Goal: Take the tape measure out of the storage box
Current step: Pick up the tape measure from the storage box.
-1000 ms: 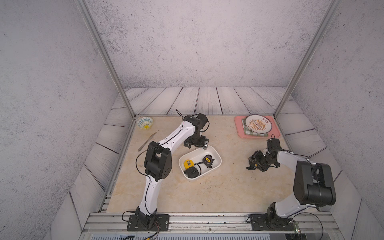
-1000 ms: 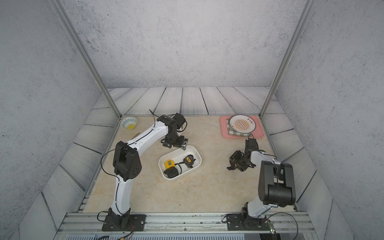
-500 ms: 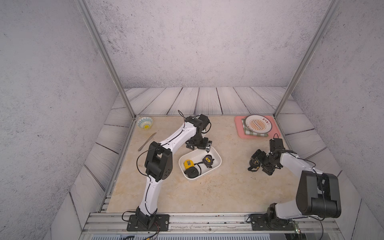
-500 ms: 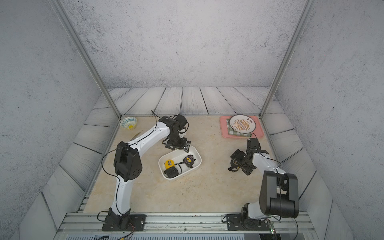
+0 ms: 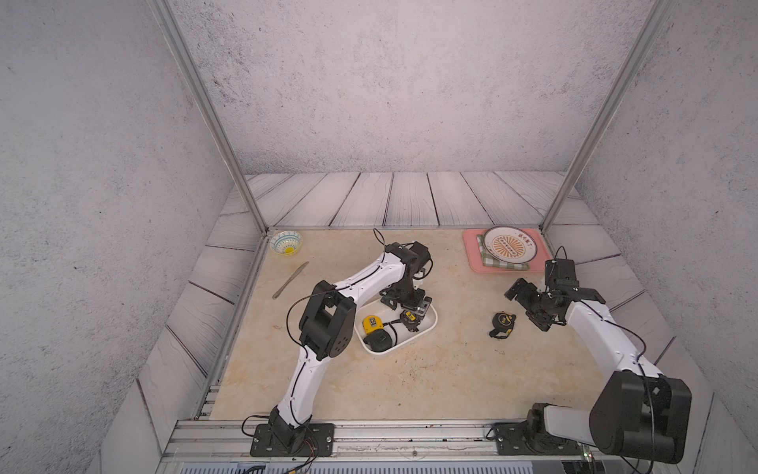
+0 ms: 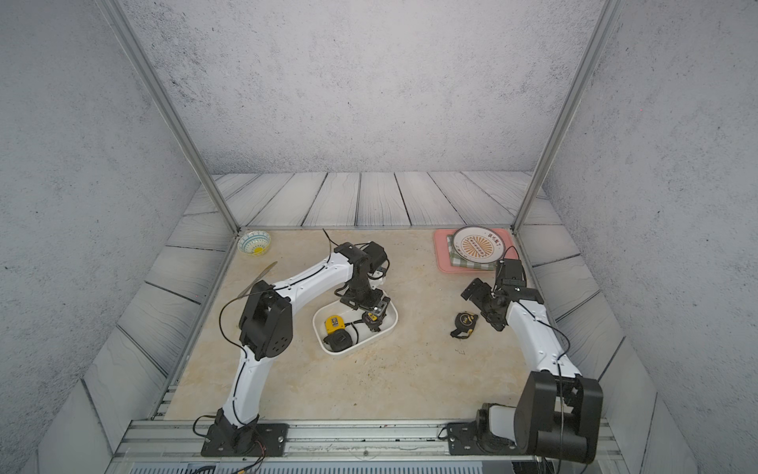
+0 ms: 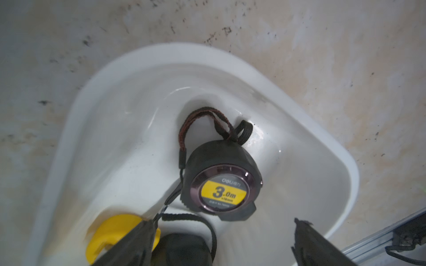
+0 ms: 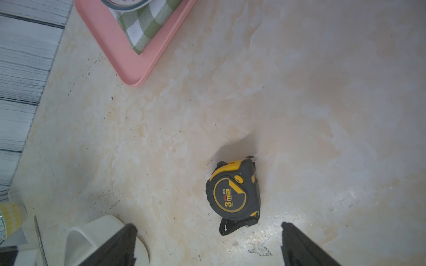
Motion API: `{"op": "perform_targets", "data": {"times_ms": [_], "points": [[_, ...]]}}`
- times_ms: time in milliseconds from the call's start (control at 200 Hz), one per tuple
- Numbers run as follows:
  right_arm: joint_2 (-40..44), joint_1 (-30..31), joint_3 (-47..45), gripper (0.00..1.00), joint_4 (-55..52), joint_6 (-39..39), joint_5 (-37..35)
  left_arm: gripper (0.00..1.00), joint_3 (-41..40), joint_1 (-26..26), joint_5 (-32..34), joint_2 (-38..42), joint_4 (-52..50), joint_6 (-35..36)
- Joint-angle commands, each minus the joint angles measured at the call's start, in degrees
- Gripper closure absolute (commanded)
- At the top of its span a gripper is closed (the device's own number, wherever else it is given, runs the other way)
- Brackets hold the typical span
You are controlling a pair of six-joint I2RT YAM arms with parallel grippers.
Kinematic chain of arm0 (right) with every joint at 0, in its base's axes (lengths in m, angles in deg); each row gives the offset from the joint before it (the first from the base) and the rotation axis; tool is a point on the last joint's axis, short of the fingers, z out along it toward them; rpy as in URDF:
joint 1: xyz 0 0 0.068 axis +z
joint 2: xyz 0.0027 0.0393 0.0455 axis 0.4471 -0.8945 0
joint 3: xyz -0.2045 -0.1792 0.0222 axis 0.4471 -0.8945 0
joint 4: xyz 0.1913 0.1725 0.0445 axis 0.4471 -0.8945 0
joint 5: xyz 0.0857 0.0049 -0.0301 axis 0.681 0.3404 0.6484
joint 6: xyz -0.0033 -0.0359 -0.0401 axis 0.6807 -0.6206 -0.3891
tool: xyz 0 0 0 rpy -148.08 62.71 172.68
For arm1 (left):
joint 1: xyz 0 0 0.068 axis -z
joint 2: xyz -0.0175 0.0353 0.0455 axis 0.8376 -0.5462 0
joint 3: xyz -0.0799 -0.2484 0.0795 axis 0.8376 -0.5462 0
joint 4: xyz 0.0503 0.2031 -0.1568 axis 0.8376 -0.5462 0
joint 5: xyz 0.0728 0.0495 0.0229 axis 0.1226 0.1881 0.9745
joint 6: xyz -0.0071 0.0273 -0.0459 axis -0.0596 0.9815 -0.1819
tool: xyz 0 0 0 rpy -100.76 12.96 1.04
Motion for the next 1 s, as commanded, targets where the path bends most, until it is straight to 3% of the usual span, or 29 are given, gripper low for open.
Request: {"op": "perform_targets", "data": {"times_ms": [0,585,660,781,991], "points": [[0.59,-0.20,0.62,0.01,-2.31,-1.28,0.11,0.02,-1.08,0.54,0.52,-1.42,0.90,1.76],[0.81,-0.20,1.13,0.02,-1.67,-1.31,1.49,0.00,-2.57,0.50,2.67,-4.15,5.29,0.20],[0.96,-0.20,1.04,0.02,-1.61,-1.14,1.62,0.04,-2.87,0.50,2.78,-4.25,5.33,0.27],[1.13,-0.21,0.71,0.03,-1.52,-0.87,1.85,0.31,-3.03,0.41,3.03,-4.22,5.38,0.36],[1.40,-0.16,0.43,0.04,-1.16,-0.67,2.10,1.00,-2.61,0.34,4.35,-3.97,4.47,0.10]]}}
